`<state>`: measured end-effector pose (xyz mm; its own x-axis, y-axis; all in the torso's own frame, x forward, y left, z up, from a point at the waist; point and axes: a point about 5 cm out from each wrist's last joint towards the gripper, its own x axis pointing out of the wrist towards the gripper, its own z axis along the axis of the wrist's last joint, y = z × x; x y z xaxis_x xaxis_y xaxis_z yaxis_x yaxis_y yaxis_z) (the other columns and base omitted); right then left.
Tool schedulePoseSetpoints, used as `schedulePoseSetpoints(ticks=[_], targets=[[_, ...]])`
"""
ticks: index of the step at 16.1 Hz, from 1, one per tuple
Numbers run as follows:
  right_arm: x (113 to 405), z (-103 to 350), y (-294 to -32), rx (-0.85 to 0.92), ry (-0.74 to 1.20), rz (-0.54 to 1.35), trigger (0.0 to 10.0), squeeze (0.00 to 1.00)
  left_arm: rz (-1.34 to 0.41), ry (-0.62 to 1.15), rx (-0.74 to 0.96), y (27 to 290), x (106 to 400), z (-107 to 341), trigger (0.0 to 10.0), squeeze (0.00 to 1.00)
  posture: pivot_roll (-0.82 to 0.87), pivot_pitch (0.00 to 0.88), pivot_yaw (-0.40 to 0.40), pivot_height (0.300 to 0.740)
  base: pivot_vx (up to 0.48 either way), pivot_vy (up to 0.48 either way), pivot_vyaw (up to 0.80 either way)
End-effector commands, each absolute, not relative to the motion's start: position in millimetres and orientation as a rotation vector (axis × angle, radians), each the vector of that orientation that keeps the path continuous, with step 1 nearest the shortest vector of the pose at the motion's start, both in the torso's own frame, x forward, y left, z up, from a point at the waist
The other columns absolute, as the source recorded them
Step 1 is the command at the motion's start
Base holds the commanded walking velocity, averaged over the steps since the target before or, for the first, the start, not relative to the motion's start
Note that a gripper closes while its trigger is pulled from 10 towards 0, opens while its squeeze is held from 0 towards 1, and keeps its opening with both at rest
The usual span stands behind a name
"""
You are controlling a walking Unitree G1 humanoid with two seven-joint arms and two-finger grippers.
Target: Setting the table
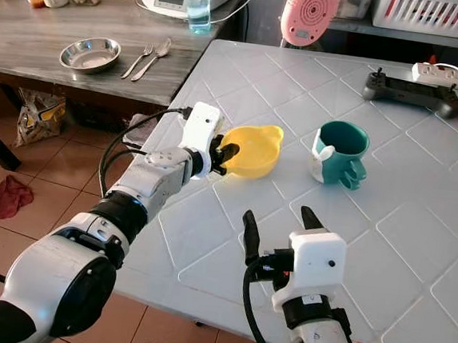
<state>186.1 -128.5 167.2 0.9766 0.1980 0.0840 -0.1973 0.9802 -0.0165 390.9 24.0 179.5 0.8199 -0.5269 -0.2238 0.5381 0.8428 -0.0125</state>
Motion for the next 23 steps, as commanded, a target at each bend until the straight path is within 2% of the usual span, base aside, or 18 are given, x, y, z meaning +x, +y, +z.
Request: schedulePoseSetpoints(ticks=[1,10,15,18,23], targets=[[185,167,-127,-0.007,-0.083,0.211,10.0,0.00,-0.584,0.222,0.050,24,392,184,0.0,0.00,-0.08,0.140,0.074,0.714,0.000,0.000,0.00],[186,166,-126,-0.007,-0.078,0.215,10.0,0.00,-0.613,0.232,0.079,23,390,181,0.0,0.00,-0.08,0.143,0.076,0.714,0.000,0.000,0.00],[186,165,-126,-0.004,-0.078,0.214,10.0,0.00,-0.553,0.198,0.104,27,392,182,0.0,0.00,-0.08,0.143,0.077,0.714,0.000,0.000,0.00],[186,164,-127,-0.002,-0.078,0.210,10.0,0.00,-0.488,0.045,-0.020,36,395,198,0.0,0.00,-0.07,0.145,0.070,0.714,0.000,0.000,0.00],[190,166,-129,-0.007,-0.091,0.201,10.0,0.00,-0.450,-0.135,-0.102,49,385,201,0.0,0.00,-0.06,0.139,0.050,0.714,0.000,0.000,0.00]])
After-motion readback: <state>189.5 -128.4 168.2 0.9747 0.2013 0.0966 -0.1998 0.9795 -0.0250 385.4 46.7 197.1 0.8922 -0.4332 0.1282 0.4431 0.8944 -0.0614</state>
